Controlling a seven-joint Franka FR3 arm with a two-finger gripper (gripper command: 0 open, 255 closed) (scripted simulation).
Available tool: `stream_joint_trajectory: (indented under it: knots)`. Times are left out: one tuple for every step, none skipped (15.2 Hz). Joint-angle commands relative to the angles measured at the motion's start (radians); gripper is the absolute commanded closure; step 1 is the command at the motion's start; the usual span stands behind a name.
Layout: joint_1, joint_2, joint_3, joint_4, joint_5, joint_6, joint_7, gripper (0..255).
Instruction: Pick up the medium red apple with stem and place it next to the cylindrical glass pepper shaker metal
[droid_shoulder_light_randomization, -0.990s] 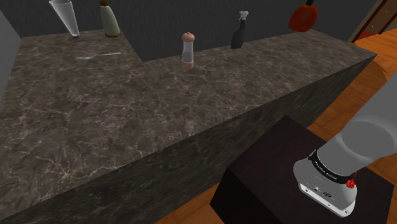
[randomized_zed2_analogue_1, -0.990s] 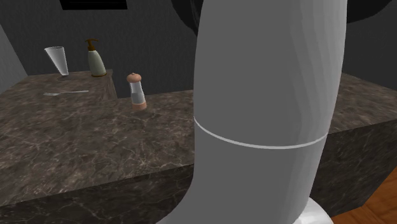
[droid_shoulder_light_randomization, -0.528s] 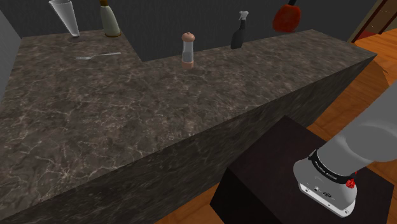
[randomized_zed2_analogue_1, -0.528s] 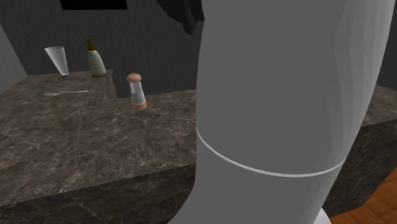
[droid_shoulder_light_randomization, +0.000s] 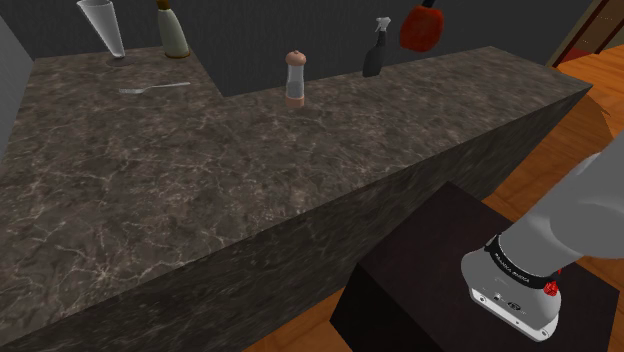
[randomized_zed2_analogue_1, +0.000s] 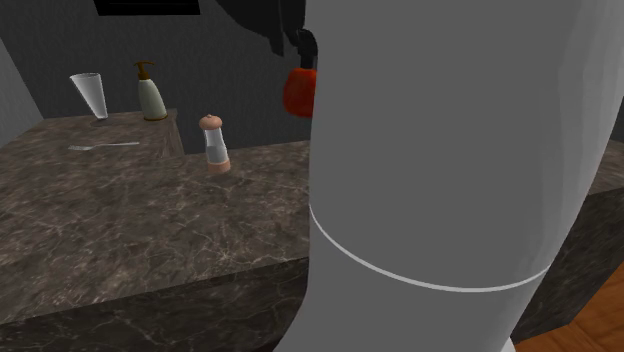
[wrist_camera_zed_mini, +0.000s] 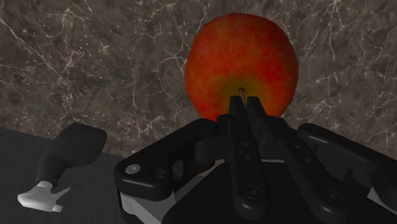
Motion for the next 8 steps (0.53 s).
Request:
stream_joint_trajectory:
  knots:
    - [0.026, 0.005, 0.024, 0.001, 0.001, 0.008, 0.050, 255]
    - [0.038, 0.009, 0.034, 0.006, 0.003, 0.010, 0.073, 255]
    - [0.049, 0.015, 0.045, 0.013, 0.004, 0.010, 0.095, 255]
    - [0.061, 0.023, 0.056, 0.022, 0.006, 0.011, 0.118, 255]
    - [0.072, 0.031, 0.066, 0.031, 0.008, 0.011, 0.140, 255]
    - [0.083, 0.040, 0.075, 0.043, 0.010, 0.011, 0.161, 255]
    - [0.095, 0.051, 0.085, 0.056, 0.012, 0.010, 0.183, 255]
    - [0.105, 0.063, 0.095, 0.071, 0.015, 0.009, 0.204, 255]
